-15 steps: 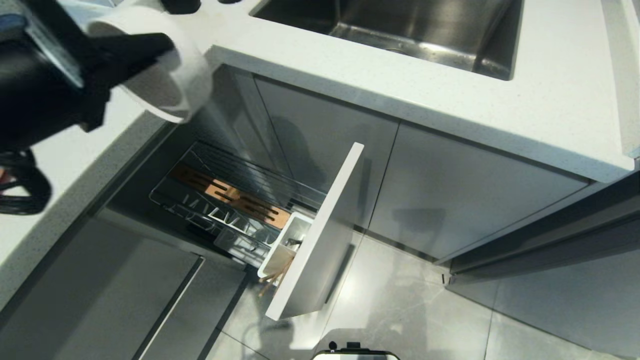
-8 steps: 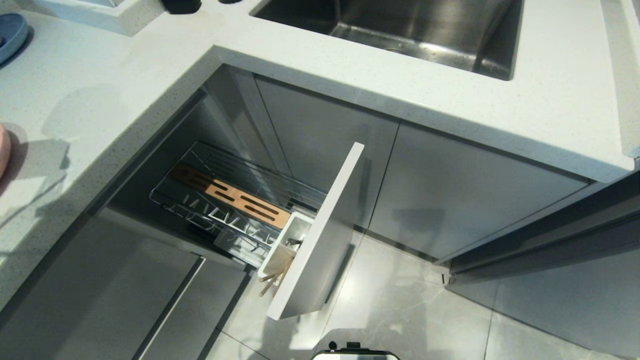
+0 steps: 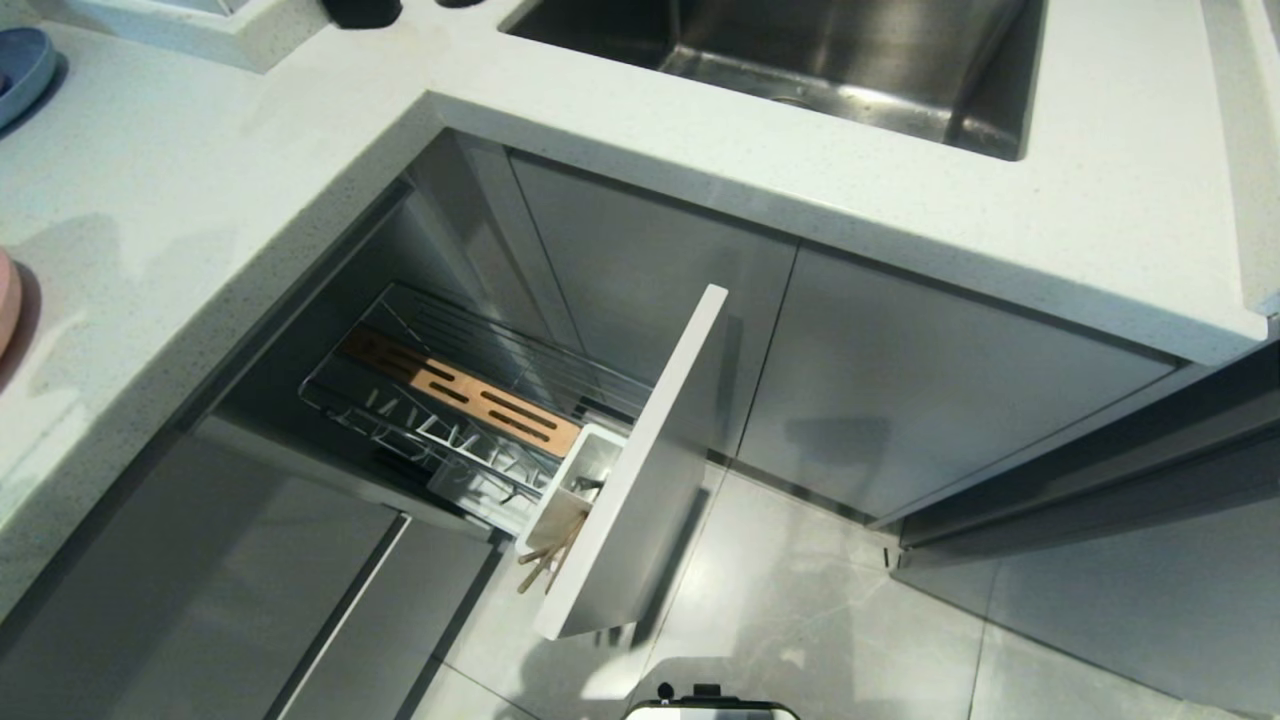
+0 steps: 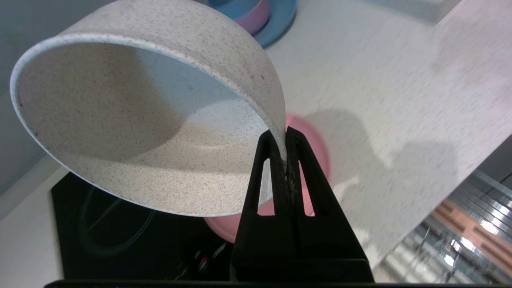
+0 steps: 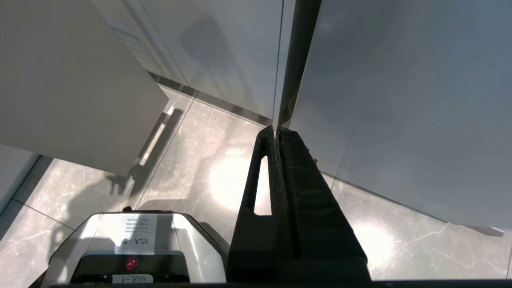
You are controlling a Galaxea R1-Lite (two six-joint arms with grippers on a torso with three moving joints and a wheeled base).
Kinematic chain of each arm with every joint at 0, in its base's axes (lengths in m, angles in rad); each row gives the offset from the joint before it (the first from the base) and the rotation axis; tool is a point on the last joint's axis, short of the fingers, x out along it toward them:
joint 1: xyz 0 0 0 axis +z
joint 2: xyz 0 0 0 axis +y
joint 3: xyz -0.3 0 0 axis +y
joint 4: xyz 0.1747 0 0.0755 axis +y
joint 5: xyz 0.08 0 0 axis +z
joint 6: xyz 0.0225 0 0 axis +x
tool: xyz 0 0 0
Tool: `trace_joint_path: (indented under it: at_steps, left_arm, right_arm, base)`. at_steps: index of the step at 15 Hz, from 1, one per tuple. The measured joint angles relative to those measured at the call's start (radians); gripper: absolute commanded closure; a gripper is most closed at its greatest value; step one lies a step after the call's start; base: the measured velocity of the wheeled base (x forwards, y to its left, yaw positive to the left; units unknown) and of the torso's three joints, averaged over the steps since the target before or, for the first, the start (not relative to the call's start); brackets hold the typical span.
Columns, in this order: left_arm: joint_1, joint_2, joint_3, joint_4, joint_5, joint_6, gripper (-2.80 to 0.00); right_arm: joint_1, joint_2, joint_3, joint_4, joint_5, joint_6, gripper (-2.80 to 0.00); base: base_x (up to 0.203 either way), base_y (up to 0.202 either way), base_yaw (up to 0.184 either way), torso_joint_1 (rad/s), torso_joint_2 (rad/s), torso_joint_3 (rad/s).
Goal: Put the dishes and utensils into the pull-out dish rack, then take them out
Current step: Take the bowl out of the cupboard
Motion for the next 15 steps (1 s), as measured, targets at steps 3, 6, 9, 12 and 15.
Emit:
trace_joint_path:
  at_steps: [3,6,9,12,15]
  left_arm:
    - [0.09,0.102,-0.317,0.368,-0.021,0.082,0.0]
    - [0.164,0.245,-0.519,0.711,-0.022,0.224,0.0]
    - [0.191,0.347,-0.552,0.891,0.004,0.31,0.0]
    - [0.189,0.415,-0.555,0.972,-0.002,0.332,0.0]
    - [0.17,0.461,-0.556,0.973,-0.028,0.332,0.0]
  right_arm:
    - [0.0,0.0,0.0,0.0,0.0,0.0,0.0]
    - [0.0,0.0,0.0,0.0,0.0,0.0,0.0]
    - [0.0,0.0,0.0,0.0,0.0,0.0,0.0]
    - [0.0,0.0,0.0,0.0,0.0,0.0,0.0]
    - [0.0,0.0,0.0,0.0,0.0,0.0,0.0]
  base:
    - [0.0,0.0,0.0,0.0,0.0,0.0]
    - [0.0,0.0,0.0,0.0,0.0,0.0]
    - [0.0,0.0,0.0,0.0,0.0,0.0]
    - [0.0,0.0,0.0,0.0,0.0,0.0]
    - [0.0,0.0,0.0,0.0,0.0,0.0]
